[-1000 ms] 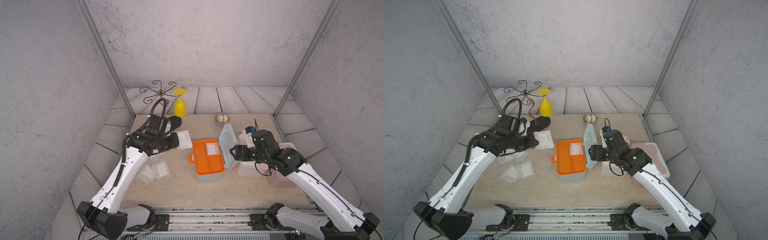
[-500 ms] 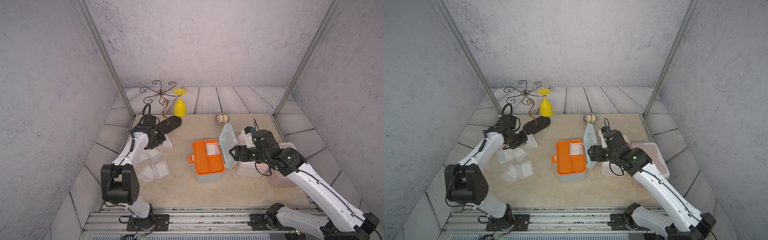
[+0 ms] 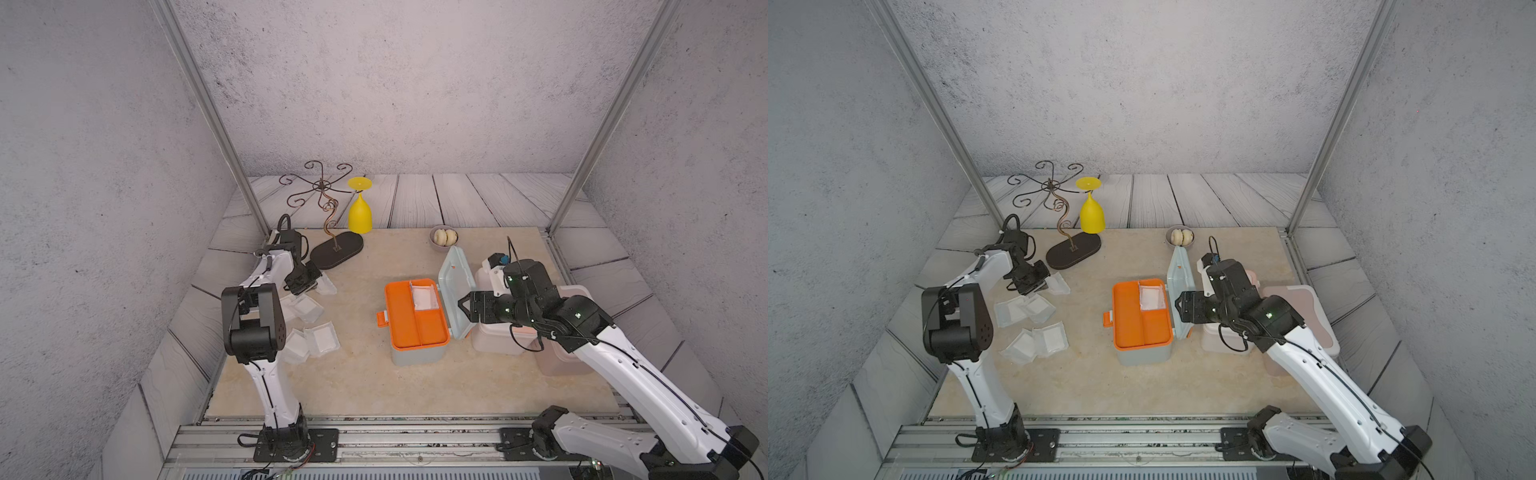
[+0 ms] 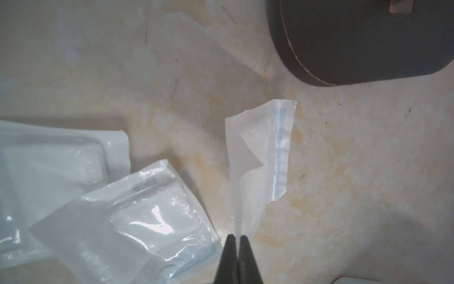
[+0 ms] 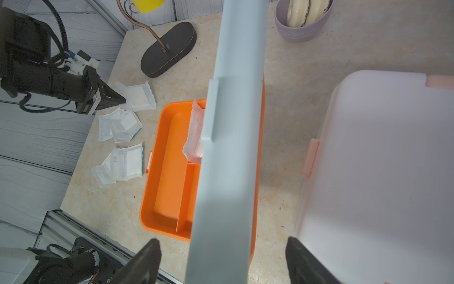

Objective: Open first aid kits and take out gauze
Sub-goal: Place the gauze at the center of the board, then pick up the gauze from the first aid kit.

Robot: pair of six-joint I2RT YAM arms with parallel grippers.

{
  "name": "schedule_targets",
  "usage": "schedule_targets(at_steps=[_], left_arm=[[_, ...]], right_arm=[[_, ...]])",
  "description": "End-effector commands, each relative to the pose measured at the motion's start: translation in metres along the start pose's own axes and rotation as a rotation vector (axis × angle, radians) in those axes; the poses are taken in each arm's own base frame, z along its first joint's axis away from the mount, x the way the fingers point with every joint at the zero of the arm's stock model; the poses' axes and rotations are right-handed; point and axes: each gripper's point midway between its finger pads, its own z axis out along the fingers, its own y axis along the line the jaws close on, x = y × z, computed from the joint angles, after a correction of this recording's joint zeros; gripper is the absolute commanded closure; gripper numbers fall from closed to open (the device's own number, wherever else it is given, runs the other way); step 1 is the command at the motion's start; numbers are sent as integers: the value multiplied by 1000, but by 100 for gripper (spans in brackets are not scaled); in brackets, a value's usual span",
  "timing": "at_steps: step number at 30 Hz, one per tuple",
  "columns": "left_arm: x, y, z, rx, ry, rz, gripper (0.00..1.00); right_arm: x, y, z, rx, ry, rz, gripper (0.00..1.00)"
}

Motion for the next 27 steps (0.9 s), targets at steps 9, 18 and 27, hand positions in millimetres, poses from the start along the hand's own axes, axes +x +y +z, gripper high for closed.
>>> schedule_targets(at_steps=[9, 18, 27], left_arm=[[10, -11, -43, 39, 2, 61, 50], [94, -96, -135, 228, -69, 278, 47], [192, -180, -153, 221, -66, 572, 48]], right_arm=[[5, -2, -5, -6, 6, -13, 18], [2, -7, -5, 15, -18, -10, 19], [1, -16, -9, 56, -37, -14, 18]])
